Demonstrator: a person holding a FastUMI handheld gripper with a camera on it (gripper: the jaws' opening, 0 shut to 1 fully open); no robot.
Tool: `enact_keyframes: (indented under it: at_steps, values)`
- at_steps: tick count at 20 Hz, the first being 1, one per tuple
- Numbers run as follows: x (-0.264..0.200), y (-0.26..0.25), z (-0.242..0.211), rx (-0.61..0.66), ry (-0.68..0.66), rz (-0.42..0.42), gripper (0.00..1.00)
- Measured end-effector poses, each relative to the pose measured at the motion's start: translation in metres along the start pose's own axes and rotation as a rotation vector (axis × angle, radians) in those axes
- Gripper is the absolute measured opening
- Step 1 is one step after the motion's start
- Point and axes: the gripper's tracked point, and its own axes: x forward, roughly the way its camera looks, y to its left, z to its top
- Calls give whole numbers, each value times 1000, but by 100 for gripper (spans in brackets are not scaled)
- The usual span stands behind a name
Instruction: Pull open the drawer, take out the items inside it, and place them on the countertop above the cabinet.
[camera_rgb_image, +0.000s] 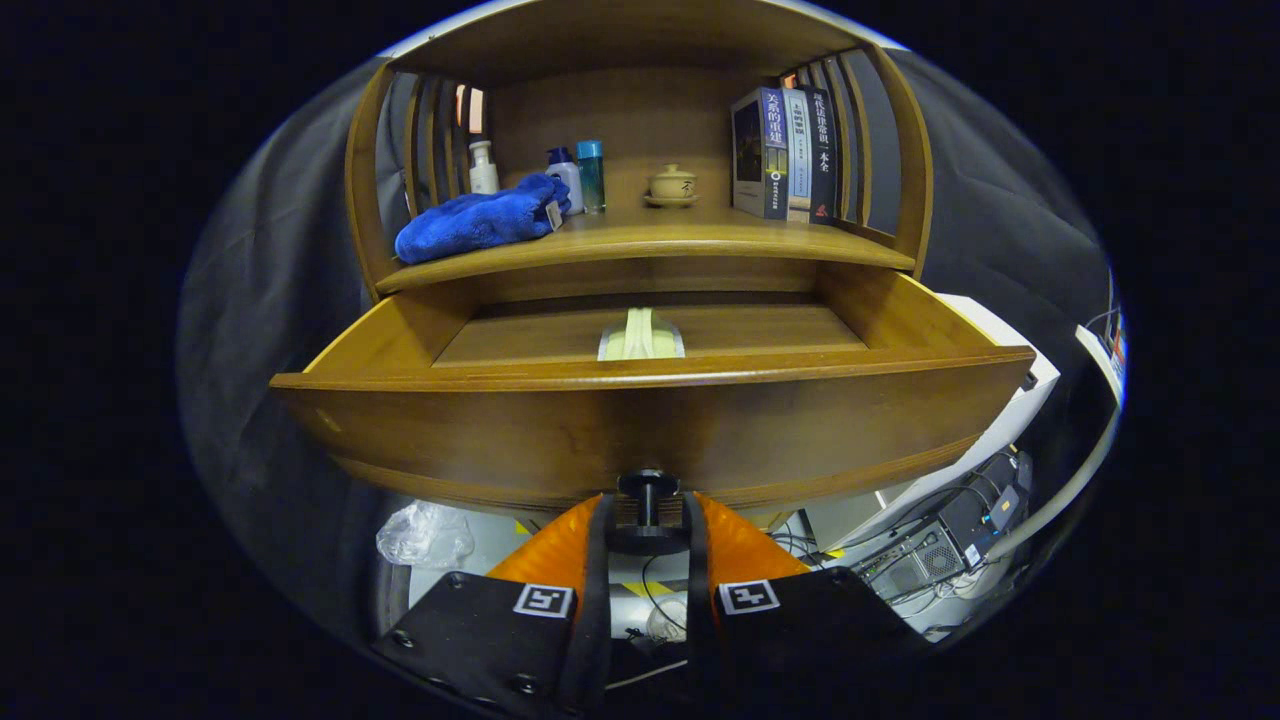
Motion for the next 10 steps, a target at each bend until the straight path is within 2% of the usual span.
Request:
enact_keyframes:
  at_steps: [10]
  values:
    - [-21,1,-20,15,59,-1,40]
